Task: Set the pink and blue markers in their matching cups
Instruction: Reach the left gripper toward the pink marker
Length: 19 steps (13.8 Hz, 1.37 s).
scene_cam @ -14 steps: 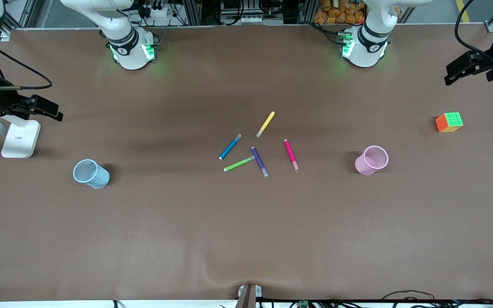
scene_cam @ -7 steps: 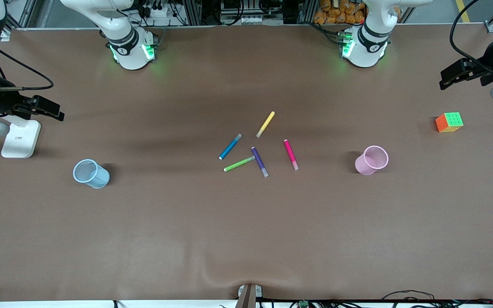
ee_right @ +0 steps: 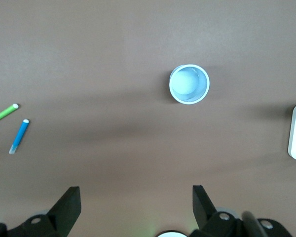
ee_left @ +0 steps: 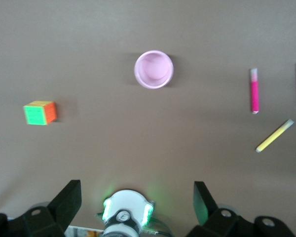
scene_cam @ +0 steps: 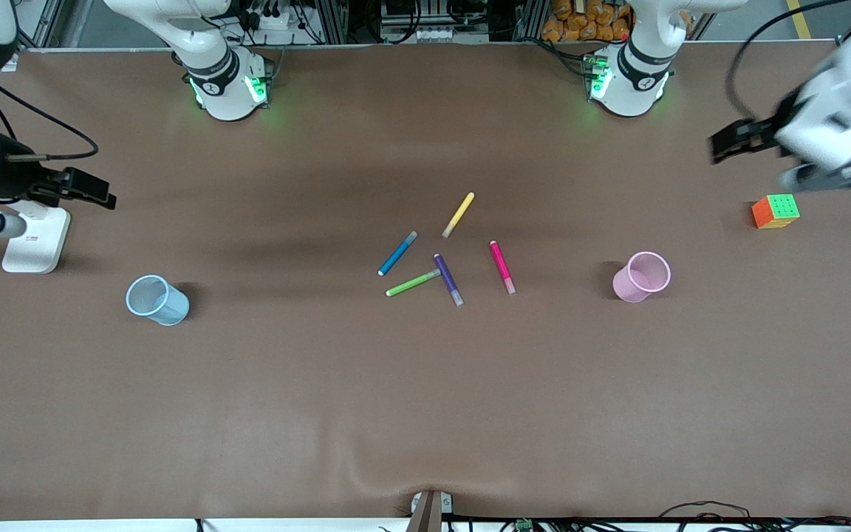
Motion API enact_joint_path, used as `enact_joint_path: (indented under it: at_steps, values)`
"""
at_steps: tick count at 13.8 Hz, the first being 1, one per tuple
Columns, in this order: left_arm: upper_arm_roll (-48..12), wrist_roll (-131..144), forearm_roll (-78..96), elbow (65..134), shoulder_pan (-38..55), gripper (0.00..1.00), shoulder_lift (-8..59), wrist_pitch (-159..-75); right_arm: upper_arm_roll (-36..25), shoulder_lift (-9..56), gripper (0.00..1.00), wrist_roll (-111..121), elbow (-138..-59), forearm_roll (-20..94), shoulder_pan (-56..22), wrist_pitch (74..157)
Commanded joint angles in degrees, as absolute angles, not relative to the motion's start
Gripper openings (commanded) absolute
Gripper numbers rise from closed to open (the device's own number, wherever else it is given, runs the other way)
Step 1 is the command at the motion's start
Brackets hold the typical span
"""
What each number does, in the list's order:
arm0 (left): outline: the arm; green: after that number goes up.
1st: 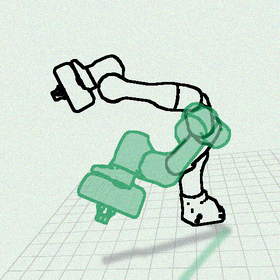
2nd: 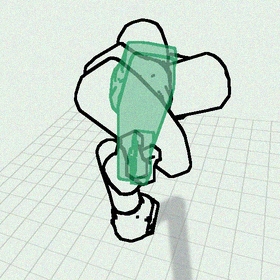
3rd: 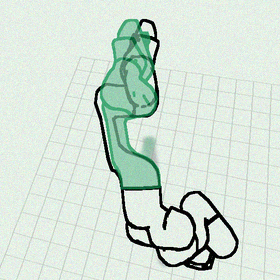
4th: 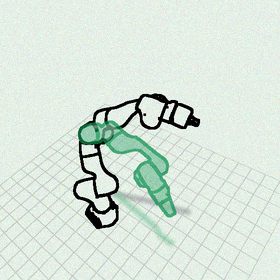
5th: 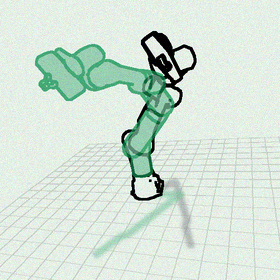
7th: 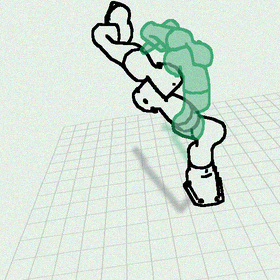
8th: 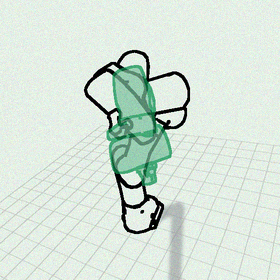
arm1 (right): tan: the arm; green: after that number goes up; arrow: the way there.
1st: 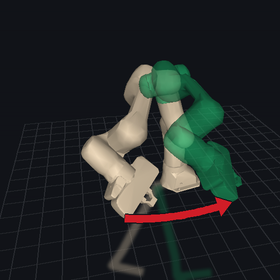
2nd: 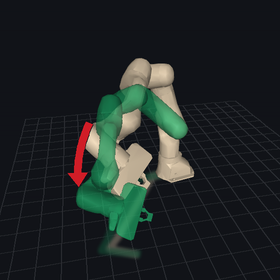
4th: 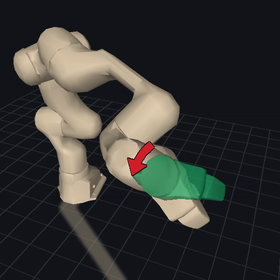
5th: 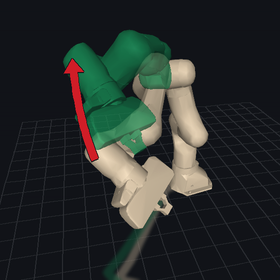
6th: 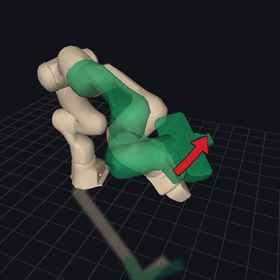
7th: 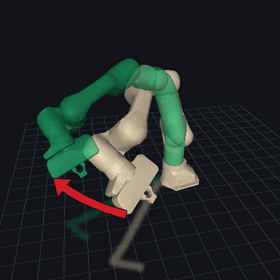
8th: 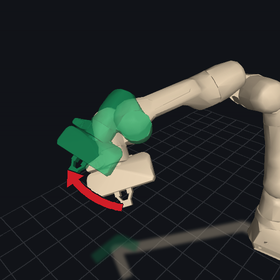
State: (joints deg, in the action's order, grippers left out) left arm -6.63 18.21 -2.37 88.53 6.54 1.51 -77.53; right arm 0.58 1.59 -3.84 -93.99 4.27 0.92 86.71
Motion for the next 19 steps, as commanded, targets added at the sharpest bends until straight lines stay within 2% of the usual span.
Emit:
enact_joint_path:
  at_steps: [1,3,6,9,14,19]
  values:
    - [-10.4,25.1,-2.4,88.1,7.1,1.00,6.8,-79.0,1.2,2.4,1.00,-3.0,-93.9,3.8,2.0,86.0]
    - [-11.9,26.0,-2.2,89.3,7.1,1.00,9.7,-81.5,1.2,2.4,1.00,-3.1,-93.9,3.9,1.9,86.0]
    - [-11.8,26.8,-0.3,94.9,6.0,1.00,12.9,-88.9,1.2,2.5,1.00,-3.1,-93.9,3.9,2.2,85.7]
    - [-11.5,30.2,0.3,95.4,5.8,1.00,17.0,-93.0,1.2,2.5,1.00,-3.1,-93.9,3.9,2.3,85.7]
    - [-11.7,33.0,1.0,94.6,7.0,1.00,25.6,-94.6,1.2,3.2,1.00,-3.1,-93.9,3.9,2.2,85.5]
    - [-11.9,37.5,10.2,94.6,7.7,1.00,32.9,-104.3,1.2,4.3,1.00,-3.2,-93.7,3.8,2.4,84.6]
